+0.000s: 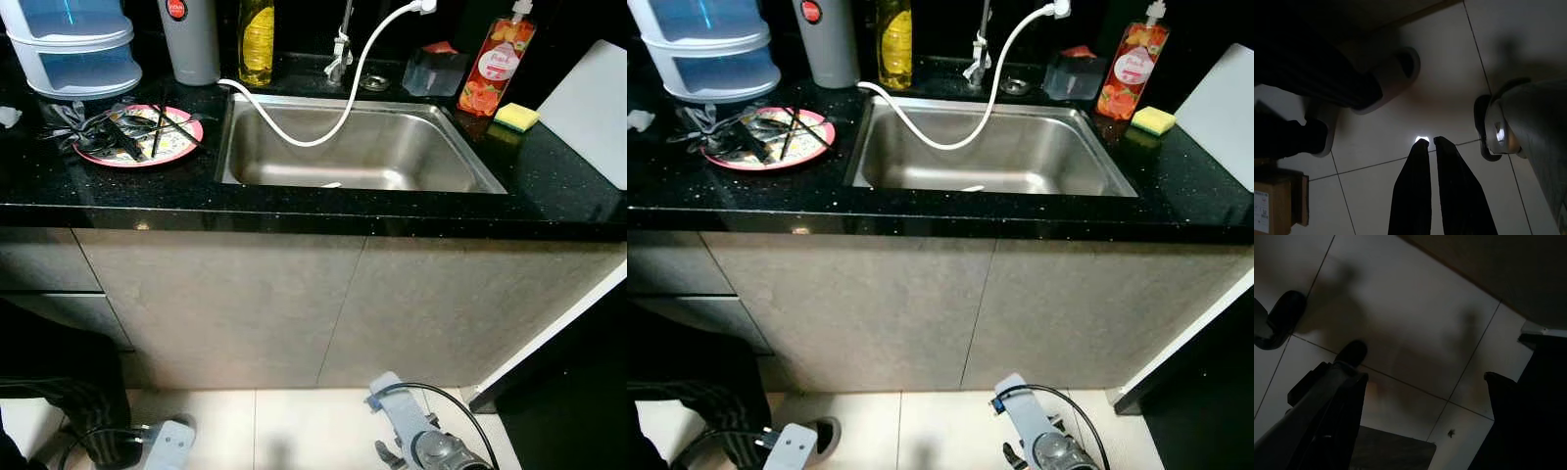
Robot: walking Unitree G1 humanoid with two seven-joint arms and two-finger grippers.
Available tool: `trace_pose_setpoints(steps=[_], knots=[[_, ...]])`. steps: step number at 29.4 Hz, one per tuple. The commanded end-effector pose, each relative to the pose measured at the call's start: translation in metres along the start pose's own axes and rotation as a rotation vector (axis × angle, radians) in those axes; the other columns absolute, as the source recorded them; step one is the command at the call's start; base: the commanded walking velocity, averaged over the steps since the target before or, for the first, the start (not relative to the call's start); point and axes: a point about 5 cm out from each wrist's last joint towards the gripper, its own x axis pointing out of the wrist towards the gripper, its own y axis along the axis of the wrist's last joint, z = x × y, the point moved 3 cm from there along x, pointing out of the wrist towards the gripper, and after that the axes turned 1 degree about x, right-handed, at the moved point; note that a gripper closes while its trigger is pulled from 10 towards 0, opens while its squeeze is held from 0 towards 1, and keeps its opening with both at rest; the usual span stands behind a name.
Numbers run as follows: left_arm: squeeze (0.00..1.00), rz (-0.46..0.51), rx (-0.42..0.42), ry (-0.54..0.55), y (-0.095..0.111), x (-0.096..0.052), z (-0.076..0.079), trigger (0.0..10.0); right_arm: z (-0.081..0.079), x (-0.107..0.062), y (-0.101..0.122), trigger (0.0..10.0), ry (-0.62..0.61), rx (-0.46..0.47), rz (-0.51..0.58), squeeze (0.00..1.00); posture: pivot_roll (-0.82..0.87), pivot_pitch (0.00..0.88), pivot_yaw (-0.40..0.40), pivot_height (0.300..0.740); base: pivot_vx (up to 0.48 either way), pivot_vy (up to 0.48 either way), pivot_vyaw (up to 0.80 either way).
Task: Kitchen organization
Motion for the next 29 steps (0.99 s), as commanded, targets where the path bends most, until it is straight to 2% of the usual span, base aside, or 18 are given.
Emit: trace_pose_setpoints(steps=[1, 9, 13, 16, 18, 21, 25, 29], knots=[[0.0, -0.018, 0.026, -0.022, -0.004, -0.001, 0.003, 10.0, 0.005, -0.001, -0.004, 10.0, -0.017, 0.031, -0.005, 0.0, 0.27, 0.0, -0.053, 0.74, 0.0, 0.0, 0.0], [0.0, -0.028, 0.006, -0.015, -0.011, -0.003, 0.003, 10.0, -0.001, -0.002, -0.013, 10.0, 0.004, 0.004, -0.028, 0.0, 0.28, 0.0, -0.054, 0.74, 0.0, 0.0, 0.0], [0.0, -0.049, 0.063, -0.049, -0.02, -0.007, 0.011, 10.0, 0.002, -0.002, -0.012, 10.0, -0.011, 0.021, -0.026, 0.0, 0.28, 0.0, -0.048, 0.74, 0.0, 0.0, 0.0], [0.0, -0.045, 0.037, -0.035, -0.02, -0.007, 0.01, 10.0, 0.001, -0.002, -0.014, 10.0, -0.003, 0.011, -0.03, 0.0, 0.29, 0.0, -0.066, 0.74, 0.0, 0.0, 0.0], [0.0, -0.038, -0.004, -0.004, -0.016, -0.005, 0.005, 10.0, -0.001, -0.002, -0.013, 10.0, 0.016, -0.037, -0.032, 0.0, 0.29, 0.0, -0.069, 0.74, 0.0, 0.0, 0.0], [0.0, -0.04, -0.008, -0.002, -0.016, -0.005, 0.005, 10.0, 0.0, -0.002, -0.012, 10.0, 0.014, -0.04, -0.032, 0.0, 0.29, 0.0, -0.069, 0.74, 0.0, 0.0, 0.0], [0.0, -0.034, 0.04, -0.031, -0.013, -0.004, 0.009, 10.0, 0.005, -0.001, -0.003, 10.0, -0.008, 0.002, -0.007, 0.0, 0.3, 0.0, -0.075, 0.74, 0.0, 0.0, 0.0], [0.0, -0.027, 0.011, -0.007, -0.011, -0.003, 0.006, 10.0, 0.001, 0.0, -0.001, 10.0, 0.014, -0.035, -0.004, 0.0, 0.31, 0.0, -0.085, 0.74, 0.0, 0.0, 0.0]])
